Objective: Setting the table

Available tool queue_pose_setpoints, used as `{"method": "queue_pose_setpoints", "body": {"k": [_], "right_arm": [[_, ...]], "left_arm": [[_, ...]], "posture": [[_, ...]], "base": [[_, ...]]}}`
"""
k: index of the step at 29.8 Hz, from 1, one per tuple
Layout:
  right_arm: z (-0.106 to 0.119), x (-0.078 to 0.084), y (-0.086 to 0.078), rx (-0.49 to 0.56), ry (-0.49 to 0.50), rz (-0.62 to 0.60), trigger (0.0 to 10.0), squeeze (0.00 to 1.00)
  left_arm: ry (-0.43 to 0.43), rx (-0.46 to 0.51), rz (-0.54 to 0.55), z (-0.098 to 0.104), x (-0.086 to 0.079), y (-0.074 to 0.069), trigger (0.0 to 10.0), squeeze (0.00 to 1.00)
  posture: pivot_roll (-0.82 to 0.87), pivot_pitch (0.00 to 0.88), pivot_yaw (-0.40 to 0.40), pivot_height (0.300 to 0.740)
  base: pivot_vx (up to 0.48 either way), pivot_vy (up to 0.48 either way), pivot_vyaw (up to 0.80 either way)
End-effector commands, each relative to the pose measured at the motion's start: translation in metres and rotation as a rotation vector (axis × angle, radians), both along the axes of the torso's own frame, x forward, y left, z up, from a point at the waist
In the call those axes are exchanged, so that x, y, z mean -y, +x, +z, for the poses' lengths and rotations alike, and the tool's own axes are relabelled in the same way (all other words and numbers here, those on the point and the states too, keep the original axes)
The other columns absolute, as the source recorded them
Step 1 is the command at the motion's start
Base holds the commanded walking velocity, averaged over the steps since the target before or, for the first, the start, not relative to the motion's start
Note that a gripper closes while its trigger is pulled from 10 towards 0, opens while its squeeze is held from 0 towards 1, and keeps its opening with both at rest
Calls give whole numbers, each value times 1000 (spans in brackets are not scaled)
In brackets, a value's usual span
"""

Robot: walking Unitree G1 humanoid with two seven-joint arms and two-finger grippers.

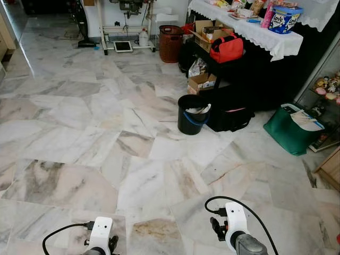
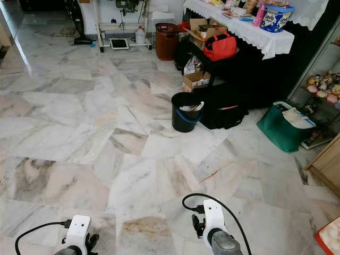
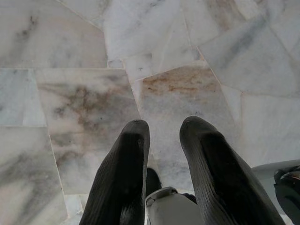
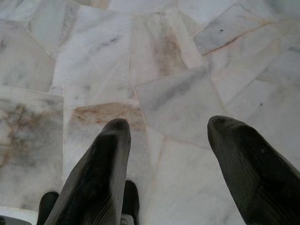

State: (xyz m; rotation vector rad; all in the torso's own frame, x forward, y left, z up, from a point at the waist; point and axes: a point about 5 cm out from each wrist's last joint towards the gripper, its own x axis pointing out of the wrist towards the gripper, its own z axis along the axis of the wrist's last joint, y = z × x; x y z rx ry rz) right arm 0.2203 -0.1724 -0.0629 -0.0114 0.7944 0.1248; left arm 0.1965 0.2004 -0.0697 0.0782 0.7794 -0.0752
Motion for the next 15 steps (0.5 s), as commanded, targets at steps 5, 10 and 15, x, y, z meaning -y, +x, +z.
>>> {"method": "queue_pose_setpoints", "body": {"k": [5, 10, 15], "right_arm": [[0, 5, 0, -3, -8, -22, 10000, 0], [1, 6, 1, -1, -9, -20, 10000, 0], [1, 7, 2, 0, -12, -22, 10000, 0]], "left_arm": [[-11, -10, -3, -2, 4, -3, 10000, 0], [-2, -6, -11, -2, 5, -2, 10000, 0], [-9, -9, 6, -2, 6, -3, 10000, 0]], "posture": [[103, 0, -71, 740], [105, 0, -77, 740], [102, 0, -79, 740]], "base": [[0, 0, -668], [0, -96, -665], [0, -355, -666]]}}
